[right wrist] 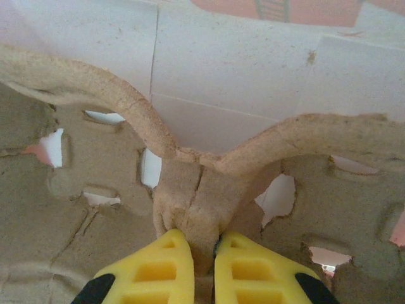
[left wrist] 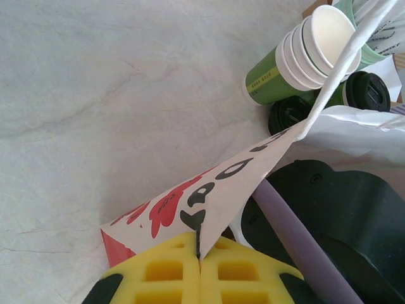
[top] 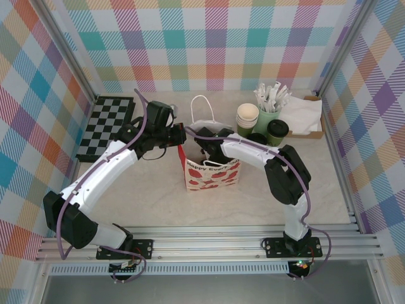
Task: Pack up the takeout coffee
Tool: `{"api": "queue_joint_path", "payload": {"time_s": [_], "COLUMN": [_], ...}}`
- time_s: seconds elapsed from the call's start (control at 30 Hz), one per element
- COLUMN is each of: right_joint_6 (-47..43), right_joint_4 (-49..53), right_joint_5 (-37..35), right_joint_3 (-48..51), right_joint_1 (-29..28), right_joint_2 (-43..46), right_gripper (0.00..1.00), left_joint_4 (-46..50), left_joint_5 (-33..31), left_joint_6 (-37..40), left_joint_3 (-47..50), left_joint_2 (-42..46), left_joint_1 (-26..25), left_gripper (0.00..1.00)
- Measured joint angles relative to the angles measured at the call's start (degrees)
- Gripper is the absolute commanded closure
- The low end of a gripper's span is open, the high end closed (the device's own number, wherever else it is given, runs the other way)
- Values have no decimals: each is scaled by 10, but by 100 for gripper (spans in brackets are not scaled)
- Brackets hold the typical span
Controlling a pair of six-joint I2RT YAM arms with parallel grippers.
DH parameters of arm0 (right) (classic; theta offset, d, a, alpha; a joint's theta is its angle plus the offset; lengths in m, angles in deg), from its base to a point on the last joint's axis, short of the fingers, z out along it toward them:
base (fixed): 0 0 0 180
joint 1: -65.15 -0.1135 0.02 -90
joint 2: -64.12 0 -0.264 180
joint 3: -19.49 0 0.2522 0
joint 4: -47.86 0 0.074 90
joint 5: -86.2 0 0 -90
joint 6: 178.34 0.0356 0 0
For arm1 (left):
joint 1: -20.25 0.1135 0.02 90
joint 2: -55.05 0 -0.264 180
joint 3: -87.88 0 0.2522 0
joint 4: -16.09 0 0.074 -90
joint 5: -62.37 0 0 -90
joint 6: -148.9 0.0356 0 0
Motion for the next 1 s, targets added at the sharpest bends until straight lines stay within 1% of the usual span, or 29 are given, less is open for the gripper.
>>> {"api": "queue_joint_path", "payload": {"time_s": [0.17, 0.33, 0.43, 0.73, 1.0], "right_joint_6": [0, 3, 8, 15, 29], "right_joint_4": [43, 73, 82, 59, 28], "right_joint_5": [4, 15, 25, 24, -9], "right_joint_3": [-33, -40, -41, -26, -21], "right_joint_1": [0, -2, -3, -3, -9], "right_joint_2": [-16, -17, -17, -32, -33], "right_gripper": [92, 84, 83, 83, 81], "left_joint_4": [2, 4, 3, -19, -33], "left_joint_5": [-3, -4, -2, 7, 8], "left_joint_6": [0, 0, 0, 2, 3], "left_joint_3": [0, 0, 1, 17, 28], "left_joint_2": [0, 0, 0, 0, 11], "left_joint_1": [0, 0, 0, 0, 0], "left_gripper": [100, 100, 100, 100, 100]}}
